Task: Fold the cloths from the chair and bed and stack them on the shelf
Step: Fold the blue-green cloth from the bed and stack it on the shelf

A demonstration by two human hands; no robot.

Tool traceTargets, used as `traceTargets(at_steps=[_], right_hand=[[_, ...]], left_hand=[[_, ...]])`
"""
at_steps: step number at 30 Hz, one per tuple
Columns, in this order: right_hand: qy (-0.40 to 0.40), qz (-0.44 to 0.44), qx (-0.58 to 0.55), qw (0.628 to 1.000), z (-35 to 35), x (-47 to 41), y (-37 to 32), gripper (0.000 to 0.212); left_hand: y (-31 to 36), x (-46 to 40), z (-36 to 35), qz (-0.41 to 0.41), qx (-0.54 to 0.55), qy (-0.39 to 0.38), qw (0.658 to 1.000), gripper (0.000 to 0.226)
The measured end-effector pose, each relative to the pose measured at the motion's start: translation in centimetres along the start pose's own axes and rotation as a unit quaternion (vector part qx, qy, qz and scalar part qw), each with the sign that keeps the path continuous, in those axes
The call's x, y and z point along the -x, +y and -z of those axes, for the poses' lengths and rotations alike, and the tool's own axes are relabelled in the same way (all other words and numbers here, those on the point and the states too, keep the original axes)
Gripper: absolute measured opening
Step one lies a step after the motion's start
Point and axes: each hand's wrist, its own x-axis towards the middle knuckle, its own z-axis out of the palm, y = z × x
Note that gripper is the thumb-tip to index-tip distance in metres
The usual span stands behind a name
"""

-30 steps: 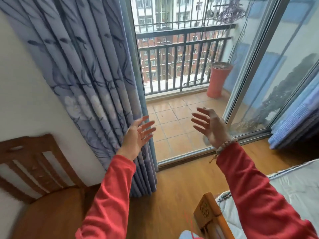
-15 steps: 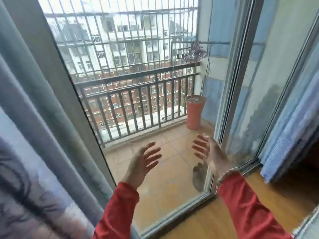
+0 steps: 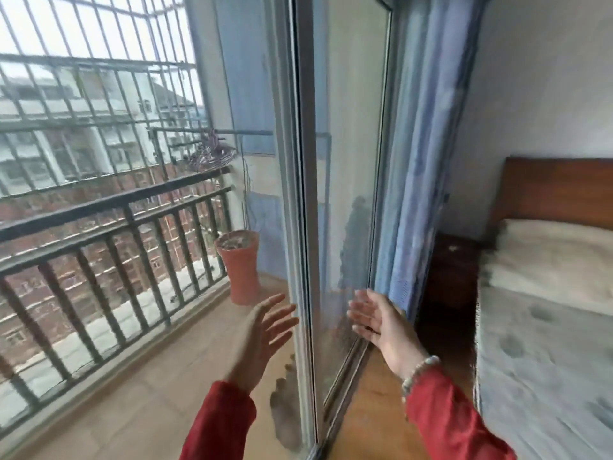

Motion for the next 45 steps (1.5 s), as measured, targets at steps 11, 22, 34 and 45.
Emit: traceTargets(at_steps=[11, 22, 34, 45], right_hand=[[0.178, 0.061, 0.002, 0.982, 4.5, -10.8, -4.8, 0.028], [0.291, 0.088, 0.001, 0.953, 10.7, -17.6, -7.3, 0.027], [0.328, 0.117, 0.0, 0.937, 23.1, -31.1, -14.3, 0.025], [0.368, 0.11, -0.011, 0.923, 33.8, -41.3, -18.8, 0.024]], left_hand=[[-0.6, -19.2, -9.0, 0.09, 0.012, -0.146, 0.985, 0.032], [-3.9, -31.3, -18.2, 0.137, -0.007, -0.261, 0.956, 0.03], [-7.4, -46.2, -33.0, 0.13, 0.001, -0.311, 0.941, 0.031], [-12.5, -56.9, -46.1, 0.156, -0.021, -0.353, 0.922, 0.035]])
